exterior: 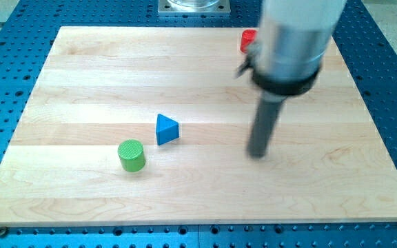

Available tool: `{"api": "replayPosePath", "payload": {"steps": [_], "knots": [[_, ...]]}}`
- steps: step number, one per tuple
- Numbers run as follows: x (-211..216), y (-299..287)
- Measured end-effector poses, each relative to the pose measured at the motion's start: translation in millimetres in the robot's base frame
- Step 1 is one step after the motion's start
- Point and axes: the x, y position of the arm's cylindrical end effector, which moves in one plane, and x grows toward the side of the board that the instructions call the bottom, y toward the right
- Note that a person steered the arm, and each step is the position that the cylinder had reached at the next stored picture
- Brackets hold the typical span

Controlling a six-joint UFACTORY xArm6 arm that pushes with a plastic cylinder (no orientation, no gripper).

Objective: Slide the triangle below the blue cube

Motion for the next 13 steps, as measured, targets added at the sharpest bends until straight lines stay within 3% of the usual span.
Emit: {"api": "replayPosePath", "payload": {"steps": [1,2,3,5,6,7,8,10,13], "knots": [[59.9,-149.3],[21.8,-198.2],[-38.3,-164.9],[-57.0,-31.5],[-74.8,-20.9],[-75.0,-78.8],[-102.8,-49.0],[-106.0,57.6],[-130.8,81.3]]}}
